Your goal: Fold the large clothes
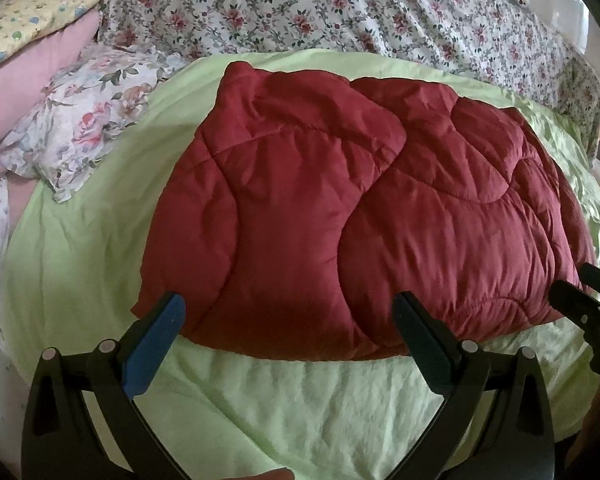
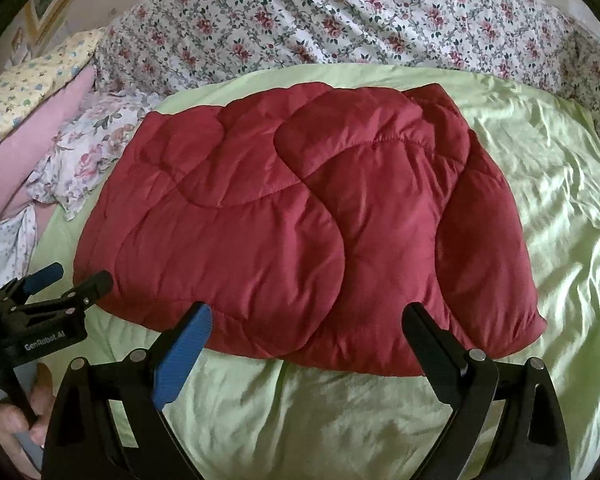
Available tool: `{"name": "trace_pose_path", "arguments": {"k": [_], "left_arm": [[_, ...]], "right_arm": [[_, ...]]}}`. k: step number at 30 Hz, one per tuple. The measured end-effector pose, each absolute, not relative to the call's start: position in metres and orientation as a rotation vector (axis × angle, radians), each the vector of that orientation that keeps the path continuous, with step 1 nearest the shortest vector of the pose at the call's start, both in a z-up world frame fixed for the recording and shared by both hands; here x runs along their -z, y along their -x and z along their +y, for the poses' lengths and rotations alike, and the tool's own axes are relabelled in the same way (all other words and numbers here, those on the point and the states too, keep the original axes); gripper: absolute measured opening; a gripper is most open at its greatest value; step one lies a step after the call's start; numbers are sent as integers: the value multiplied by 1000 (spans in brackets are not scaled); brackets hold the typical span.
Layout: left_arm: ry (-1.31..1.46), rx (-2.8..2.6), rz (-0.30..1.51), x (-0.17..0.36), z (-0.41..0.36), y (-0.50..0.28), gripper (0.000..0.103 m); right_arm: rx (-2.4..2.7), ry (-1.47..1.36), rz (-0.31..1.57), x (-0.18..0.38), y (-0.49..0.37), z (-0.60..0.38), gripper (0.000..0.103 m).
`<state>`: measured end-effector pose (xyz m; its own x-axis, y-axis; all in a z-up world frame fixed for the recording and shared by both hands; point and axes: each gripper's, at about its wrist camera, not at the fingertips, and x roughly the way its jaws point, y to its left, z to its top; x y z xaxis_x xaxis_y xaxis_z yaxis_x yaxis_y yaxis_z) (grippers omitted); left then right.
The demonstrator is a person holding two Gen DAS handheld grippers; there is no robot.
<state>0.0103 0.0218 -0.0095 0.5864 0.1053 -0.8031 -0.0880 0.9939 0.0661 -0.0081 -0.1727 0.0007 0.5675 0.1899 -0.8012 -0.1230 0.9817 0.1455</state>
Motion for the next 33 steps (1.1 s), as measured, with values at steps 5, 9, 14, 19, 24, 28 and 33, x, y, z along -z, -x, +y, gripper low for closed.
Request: {"name": "trace_pose_path", "arguments": {"k": [5,9,14,19,24,28,33], "left_arm": [[-15,-114,943,12,23,-16,103],[-11,-115,947,12,24,-21,103],[-11,-113,947,12,24,-22,103],[-11,-106,948,11,22,-28,103],[-12,-99,950,10,21,-31,103],[-15,-95,955,12,19,-33,103],[-13,-90,960,14,18,-35,103]], "right_arm": [[-178,-76,948,-2,3,-174,97],[-171,-80,953,-2,-2,-175,97],[-166,-87,953,-5,-7,-176,97],[-162,-96,955,-6,-9,-177,97],[-163,-103,954,-7,-12,-178,97],[-168,-105,954,-7,-13,-178,97],[-168,-105,958,-7,-15,-177,97]]}}
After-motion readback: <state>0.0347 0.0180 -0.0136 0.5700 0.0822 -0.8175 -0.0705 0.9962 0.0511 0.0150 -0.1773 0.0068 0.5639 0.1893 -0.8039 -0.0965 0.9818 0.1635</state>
